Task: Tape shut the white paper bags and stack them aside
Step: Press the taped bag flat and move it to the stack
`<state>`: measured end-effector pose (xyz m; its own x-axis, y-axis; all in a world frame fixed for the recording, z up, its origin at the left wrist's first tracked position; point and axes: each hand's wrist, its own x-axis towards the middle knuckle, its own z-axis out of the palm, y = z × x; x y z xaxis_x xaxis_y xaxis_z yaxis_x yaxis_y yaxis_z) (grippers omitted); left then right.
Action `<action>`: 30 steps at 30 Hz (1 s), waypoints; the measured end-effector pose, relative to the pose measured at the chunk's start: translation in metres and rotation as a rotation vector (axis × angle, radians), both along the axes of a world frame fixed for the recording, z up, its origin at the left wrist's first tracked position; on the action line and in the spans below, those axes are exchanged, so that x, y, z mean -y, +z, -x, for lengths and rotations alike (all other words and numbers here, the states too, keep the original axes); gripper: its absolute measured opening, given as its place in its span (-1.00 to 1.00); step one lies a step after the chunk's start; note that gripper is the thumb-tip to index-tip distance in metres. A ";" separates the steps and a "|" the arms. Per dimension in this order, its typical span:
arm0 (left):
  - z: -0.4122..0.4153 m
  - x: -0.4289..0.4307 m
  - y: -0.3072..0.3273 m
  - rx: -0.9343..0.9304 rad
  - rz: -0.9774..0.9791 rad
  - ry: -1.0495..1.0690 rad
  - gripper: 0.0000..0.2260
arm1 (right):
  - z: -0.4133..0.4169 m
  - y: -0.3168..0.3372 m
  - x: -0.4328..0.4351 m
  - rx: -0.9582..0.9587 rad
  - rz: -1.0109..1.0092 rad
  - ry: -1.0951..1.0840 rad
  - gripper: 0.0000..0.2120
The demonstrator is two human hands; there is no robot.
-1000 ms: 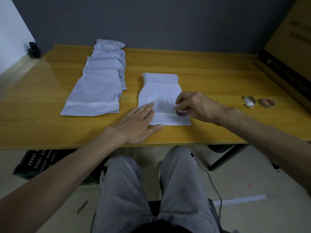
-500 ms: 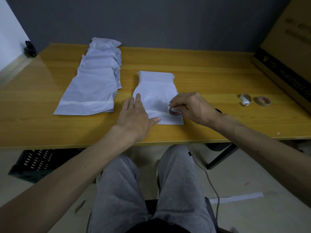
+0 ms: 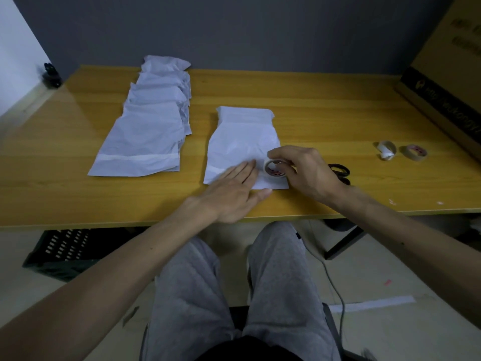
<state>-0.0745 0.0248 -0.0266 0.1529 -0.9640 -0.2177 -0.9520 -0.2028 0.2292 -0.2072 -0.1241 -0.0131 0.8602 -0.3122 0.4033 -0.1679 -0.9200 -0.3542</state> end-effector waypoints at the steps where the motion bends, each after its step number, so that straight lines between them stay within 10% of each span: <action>1: -0.001 0.000 0.001 -0.007 -0.011 0.004 -0.34 | 0.000 -0.001 -0.001 -0.001 0.012 0.036 -0.75; 30: -0.005 -0.001 -0.002 0.023 -0.016 -0.015 -0.32 | 0.041 0.011 0.024 -0.282 0.220 0.031 -0.52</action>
